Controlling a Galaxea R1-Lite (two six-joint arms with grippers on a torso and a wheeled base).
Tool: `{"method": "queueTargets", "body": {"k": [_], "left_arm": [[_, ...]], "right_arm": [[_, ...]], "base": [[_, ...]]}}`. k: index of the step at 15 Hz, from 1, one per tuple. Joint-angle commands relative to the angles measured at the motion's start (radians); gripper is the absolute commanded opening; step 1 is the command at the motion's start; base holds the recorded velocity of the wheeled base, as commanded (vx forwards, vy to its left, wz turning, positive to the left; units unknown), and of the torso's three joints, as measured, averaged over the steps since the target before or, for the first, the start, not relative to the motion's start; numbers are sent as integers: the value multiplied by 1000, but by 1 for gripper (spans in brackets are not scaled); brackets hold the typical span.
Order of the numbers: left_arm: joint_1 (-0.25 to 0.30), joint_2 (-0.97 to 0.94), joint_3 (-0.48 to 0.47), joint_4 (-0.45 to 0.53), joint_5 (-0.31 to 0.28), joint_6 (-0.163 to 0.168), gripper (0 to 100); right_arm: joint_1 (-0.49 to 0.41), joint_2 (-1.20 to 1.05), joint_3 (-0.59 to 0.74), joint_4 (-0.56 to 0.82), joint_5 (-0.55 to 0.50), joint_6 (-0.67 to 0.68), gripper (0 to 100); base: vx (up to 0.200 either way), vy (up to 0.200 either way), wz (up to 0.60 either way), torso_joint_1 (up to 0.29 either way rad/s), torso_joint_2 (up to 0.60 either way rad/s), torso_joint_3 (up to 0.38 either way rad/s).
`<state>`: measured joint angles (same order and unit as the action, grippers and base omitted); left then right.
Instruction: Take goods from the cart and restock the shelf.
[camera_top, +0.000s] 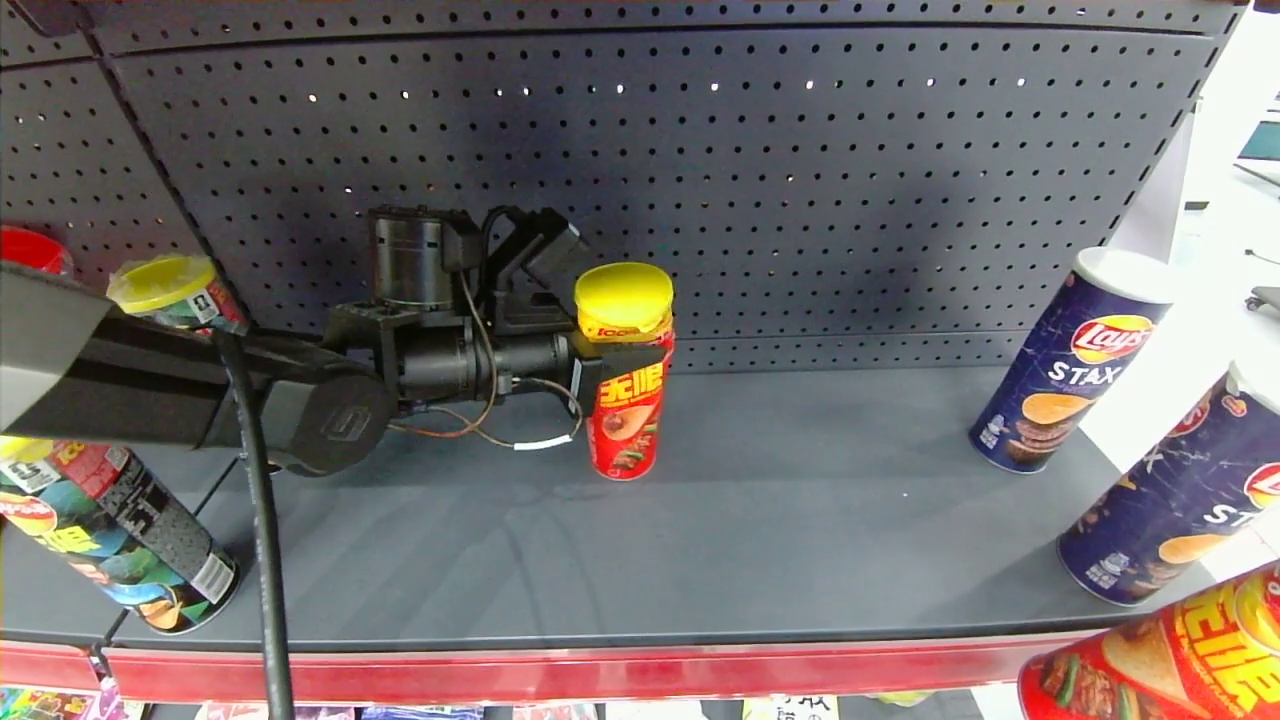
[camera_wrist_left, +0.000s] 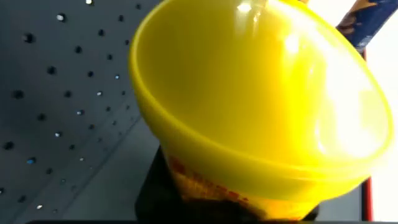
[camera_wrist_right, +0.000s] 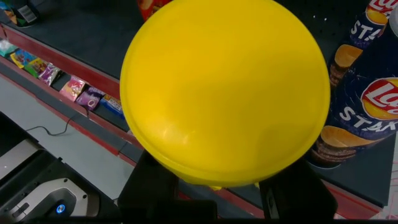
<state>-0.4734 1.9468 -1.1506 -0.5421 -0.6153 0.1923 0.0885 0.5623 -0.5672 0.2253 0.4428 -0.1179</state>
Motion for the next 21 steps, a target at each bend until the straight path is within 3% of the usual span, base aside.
{"method": "queueTargets", "body": {"k": [1, 8, 11, 15, 18, 21], "left_arm": [[-4, -58, 85, 11, -34, -2, 0], [-1, -224, 258, 11, -184, -2, 0], [-4, -255, 285, 11, -218, 4, 0], [-17, -279, 356, 8, -222, 9, 0], [-19, -275, 374, 4, -215, 44, 0], [-28, -282, 405, 4, -210, 44, 0]], "right_arm": [[0, -1, 0, 0, 1, 0, 0], [0, -1, -3, 0, 1, 0, 0], [0, -1, -10, 0, 2, 0, 0], [0, -1, -11, 0, 2, 0, 0], [0, 1, -16, 2, 2, 0, 0], [0, 4, -14, 0, 1, 0, 0]], "base": [[0, 0, 0, 0, 0, 0], [0, 0, 0, 0, 0, 0], [0, 0, 0, 0, 0, 0], [0, 0, 0, 0, 0, 0], [0, 0, 0, 0, 0, 0], [0, 0, 0, 0, 0, 0]]}}
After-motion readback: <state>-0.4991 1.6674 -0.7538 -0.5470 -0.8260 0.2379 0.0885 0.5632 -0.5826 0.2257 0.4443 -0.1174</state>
